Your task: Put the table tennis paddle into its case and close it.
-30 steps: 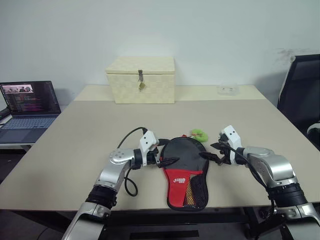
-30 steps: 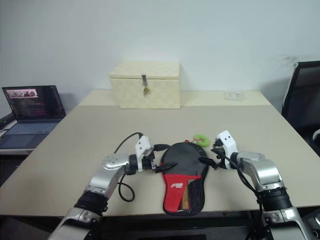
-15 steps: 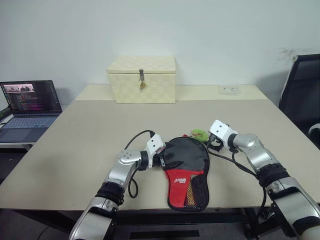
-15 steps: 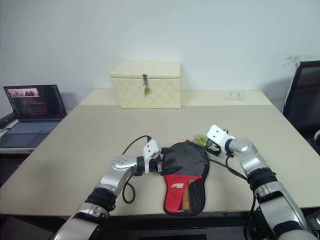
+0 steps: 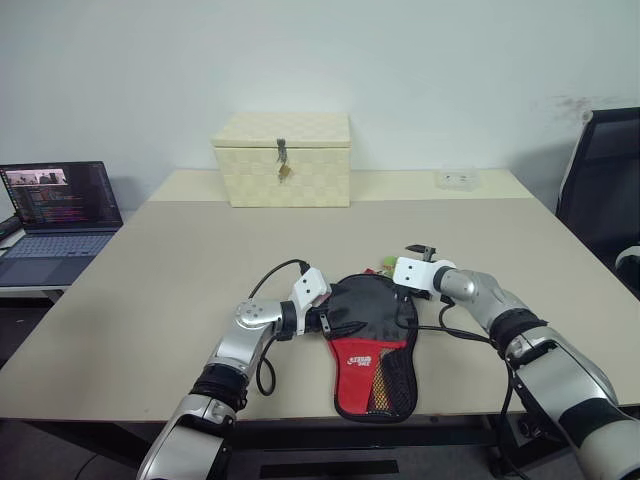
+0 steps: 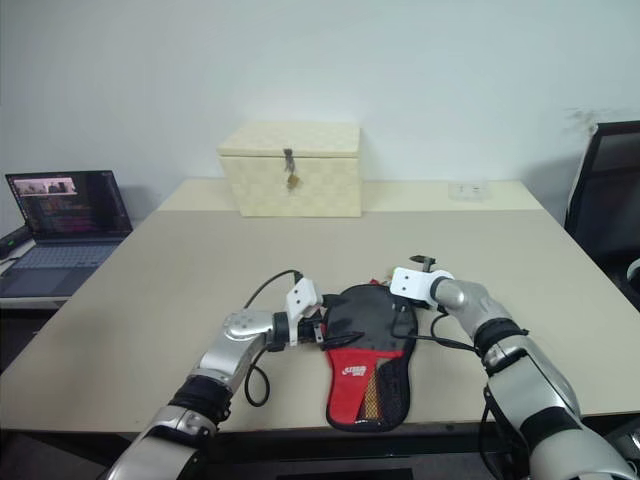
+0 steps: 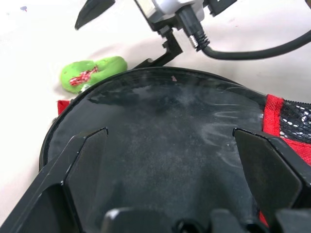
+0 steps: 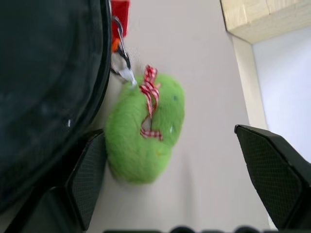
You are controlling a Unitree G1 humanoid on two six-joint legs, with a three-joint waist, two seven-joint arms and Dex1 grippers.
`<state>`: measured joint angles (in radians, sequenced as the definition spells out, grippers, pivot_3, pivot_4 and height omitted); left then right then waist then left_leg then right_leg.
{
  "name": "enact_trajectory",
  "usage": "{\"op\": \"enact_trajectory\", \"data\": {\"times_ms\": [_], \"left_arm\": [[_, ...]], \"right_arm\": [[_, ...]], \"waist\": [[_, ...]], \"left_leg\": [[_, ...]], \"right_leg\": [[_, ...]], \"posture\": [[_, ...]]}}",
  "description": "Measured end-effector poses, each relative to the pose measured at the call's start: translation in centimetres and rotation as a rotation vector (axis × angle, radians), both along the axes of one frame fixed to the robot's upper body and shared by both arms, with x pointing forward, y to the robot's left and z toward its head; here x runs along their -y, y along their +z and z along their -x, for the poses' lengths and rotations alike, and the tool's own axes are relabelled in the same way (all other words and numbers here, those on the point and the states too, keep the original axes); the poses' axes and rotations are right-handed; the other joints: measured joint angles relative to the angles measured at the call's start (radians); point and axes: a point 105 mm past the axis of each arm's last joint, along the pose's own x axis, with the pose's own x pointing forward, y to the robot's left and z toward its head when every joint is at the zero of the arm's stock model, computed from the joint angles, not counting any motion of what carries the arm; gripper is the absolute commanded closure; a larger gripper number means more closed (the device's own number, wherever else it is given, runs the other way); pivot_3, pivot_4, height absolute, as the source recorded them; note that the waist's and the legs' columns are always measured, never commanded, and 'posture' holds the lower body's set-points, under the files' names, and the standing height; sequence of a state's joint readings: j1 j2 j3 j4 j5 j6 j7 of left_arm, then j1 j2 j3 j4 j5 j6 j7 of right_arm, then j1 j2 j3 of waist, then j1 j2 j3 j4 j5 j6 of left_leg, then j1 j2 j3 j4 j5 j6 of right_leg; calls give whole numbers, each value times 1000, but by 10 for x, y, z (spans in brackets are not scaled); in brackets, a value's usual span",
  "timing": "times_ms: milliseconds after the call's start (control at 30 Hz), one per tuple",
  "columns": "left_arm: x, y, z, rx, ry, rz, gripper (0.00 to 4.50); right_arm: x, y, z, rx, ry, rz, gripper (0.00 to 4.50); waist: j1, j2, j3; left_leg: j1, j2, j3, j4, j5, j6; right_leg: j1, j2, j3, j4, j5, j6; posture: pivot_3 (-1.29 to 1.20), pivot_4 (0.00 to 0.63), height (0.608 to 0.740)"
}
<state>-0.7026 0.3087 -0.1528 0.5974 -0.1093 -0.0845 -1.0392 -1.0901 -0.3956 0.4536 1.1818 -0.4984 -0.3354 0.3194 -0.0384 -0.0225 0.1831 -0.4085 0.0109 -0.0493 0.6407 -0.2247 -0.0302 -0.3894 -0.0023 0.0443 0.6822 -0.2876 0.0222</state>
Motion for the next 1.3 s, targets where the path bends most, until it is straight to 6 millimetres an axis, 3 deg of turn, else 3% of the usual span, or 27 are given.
{"op": "enact_trajectory", "data": {"times_ms": [333, 667, 933, 1133, 1300], "left_arm": [[-1, -12, 0, -55, -26, -58, 0], [9, -13, -11, -44, -104, -168, 0], [16, -15, -12, -55, -146, -193, 0], [26, -19, -6, -96, -182, -148, 0], [30, -20, -5, -103, -190, -140, 0]], "right_arm": [[-6, -9, 4, -40, 35, 15, 4479], [-4, -6, 6, -67, 60, 32, 4479], [24, -5, 16, -96, 65, 51, 4479], [52, -10, 45, -160, 88, 69, 4479], [76, -7, 80, -242, 84, 79, 4479]], "waist": [[0, 1, 1], [0, 1, 1], [6, 2, 0], [15, 3, 0], [21, 3, 0]], "left_leg": [[0, 0, 0, 0, 0, 0], [0, -1, 1, 1, 0, 0], [0, -1, 1, 2, 0, 0], [-1, -3, 0, 3, 0, 0], [-1, -3, -1, 3, 0, 0]], "right_leg": [[0, 0, 0, 0, 0, 0], [1, 0, -1, 0, 0, 0], [3, 0, -2, 0, 0, 0], [3, -1, -3, -1, 0, 1], [4, -1, -4, -1, -1, 2]], "posture": [[0, 150, 740], [0, 150, 740], [0, 150, 740], [0, 150, 740], [0, 150, 740]]}}
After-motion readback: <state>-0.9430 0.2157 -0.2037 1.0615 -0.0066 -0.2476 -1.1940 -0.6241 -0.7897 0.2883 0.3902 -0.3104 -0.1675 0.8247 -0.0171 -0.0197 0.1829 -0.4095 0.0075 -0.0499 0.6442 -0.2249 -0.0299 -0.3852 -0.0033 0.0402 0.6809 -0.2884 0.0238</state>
